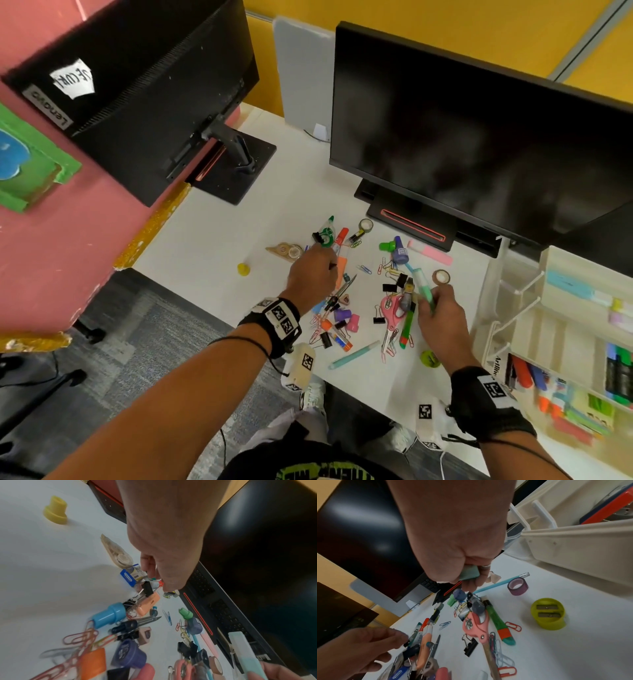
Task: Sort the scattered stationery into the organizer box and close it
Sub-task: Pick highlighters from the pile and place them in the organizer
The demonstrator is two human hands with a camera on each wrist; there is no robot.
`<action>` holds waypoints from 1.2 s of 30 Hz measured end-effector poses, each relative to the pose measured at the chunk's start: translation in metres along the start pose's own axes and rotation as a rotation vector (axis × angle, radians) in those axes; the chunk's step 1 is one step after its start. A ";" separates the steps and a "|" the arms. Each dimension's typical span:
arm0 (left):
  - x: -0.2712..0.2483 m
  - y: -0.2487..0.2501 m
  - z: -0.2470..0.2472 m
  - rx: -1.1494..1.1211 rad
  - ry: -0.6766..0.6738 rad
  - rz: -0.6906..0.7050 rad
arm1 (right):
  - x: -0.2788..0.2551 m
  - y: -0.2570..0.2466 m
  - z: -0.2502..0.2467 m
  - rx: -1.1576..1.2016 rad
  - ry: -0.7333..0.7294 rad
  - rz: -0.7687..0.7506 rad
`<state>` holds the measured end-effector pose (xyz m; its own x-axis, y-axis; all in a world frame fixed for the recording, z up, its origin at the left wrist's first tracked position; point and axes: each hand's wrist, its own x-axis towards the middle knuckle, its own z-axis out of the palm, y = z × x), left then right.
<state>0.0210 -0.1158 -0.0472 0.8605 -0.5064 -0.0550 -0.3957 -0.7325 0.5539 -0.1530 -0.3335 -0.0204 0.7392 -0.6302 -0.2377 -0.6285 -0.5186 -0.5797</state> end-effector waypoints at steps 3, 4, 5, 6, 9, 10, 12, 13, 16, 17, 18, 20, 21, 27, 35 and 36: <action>0.021 0.002 0.005 0.074 -0.035 -0.018 | -0.002 -0.008 -0.001 0.055 -0.060 -0.030; 0.025 0.003 0.008 0.120 -0.065 -0.020 | -0.003 -0.009 -0.001 0.056 -0.079 -0.043; 0.029 0.005 0.011 0.180 -0.097 -0.015 | -0.006 -0.012 -0.002 0.054 -0.096 -0.057; 0.032 0.007 0.014 0.244 -0.131 -0.010 | -0.008 -0.013 -0.005 0.054 -0.114 -0.069; 0.038 0.015 0.020 0.392 -0.185 0.006 | -0.016 -0.017 -0.015 0.060 -0.223 -0.153; 0.039 0.019 0.023 0.436 -0.193 0.017 | -0.019 -0.017 -0.018 0.060 -0.267 -0.183; 0.041 0.024 0.028 0.501 -0.203 0.025 | -0.024 -0.016 -0.023 0.079 -0.321 -0.228; 0.041 0.026 0.031 0.524 -0.207 0.026 | -0.027 -0.015 -0.024 0.104 -0.320 -0.248; 0.045 0.031 0.036 0.552 -0.211 0.009 | -0.028 -0.008 -0.026 0.148 -0.263 -0.293; 0.046 0.034 0.034 0.536 -0.217 -0.013 | -0.027 -0.006 -0.027 0.145 -0.245 -0.299; 0.047 0.036 0.033 0.517 -0.223 -0.029 | -0.026 -0.003 -0.028 0.143 -0.233 -0.299; 0.051 0.039 0.031 0.501 -0.232 -0.044 | -0.023 0.002 -0.032 0.147 -0.225 -0.286; 0.052 0.040 0.030 0.506 -0.234 -0.047 | -0.021 0.003 -0.035 0.143 -0.222 -0.283; 0.053 0.045 0.034 0.551 -0.223 -0.079 | -0.016 0.008 -0.052 0.125 -0.171 -0.288; 0.046 0.058 0.039 0.224 -0.098 -0.117 | -0.021 0.007 -0.078 0.182 -0.112 -0.269; 0.046 0.065 0.039 0.157 -0.063 -0.092 | -0.021 0.007 -0.082 0.201 -0.111 -0.270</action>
<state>0.0223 -0.2045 -0.0465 0.8754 -0.4583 -0.1539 -0.3662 -0.8364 0.4078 -0.1927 -0.3706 0.0444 0.9012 -0.4130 -0.1317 -0.3543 -0.5267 -0.7727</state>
